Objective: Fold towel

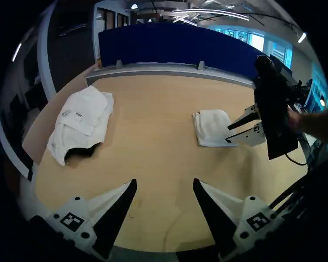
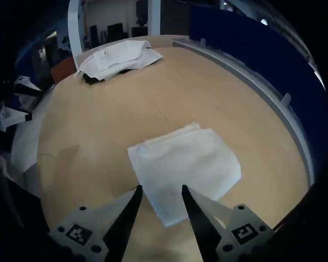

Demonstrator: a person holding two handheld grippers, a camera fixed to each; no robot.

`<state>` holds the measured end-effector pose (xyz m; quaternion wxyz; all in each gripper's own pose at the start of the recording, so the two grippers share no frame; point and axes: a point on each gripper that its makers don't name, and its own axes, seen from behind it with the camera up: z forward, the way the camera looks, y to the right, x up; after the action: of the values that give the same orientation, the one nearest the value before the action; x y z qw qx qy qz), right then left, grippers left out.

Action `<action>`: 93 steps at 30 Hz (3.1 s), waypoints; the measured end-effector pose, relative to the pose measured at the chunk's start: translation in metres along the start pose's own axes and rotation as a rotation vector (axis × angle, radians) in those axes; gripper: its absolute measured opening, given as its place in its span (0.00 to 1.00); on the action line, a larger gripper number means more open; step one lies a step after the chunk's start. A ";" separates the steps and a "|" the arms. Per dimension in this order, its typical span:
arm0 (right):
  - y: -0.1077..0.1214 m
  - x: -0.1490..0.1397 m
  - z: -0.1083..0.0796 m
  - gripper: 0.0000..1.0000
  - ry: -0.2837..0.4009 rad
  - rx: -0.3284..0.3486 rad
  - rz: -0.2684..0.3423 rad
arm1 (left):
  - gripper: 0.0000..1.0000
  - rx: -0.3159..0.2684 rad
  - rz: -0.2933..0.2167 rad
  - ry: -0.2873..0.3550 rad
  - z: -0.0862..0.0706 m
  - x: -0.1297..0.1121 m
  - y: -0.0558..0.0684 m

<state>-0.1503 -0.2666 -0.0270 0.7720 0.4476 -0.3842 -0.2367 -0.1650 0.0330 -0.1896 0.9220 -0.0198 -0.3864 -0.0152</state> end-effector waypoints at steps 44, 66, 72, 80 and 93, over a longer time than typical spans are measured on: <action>0.011 -0.059 -0.011 0.03 -0.039 -0.092 0.096 | 0.95 -0.028 0.034 0.000 0.006 0.003 0.016; 0.063 0.074 -0.110 0.03 0.169 -0.212 0.015 | 0.95 -0.085 0.067 0.072 0.006 0.040 0.031; 0.072 0.094 -0.139 0.03 0.208 -0.238 0.017 | 0.95 -0.105 0.064 0.087 0.006 0.048 0.036; 0.083 0.094 -0.158 0.03 0.210 -0.266 0.011 | 0.95 -0.119 0.088 0.099 0.009 0.055 0.040; 0.103 0.086 -0.184 0.03 0.226 -0.288 0.043 | 0.95 -0.142 0.104 0.099 0.011 0.062 0.048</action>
<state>0.0506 -0.1839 0.0394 0.8713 0.3479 -0.2665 -0.2207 -0.1272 0.0805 -0.1387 0.9358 -0.1043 -0.3366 0.0041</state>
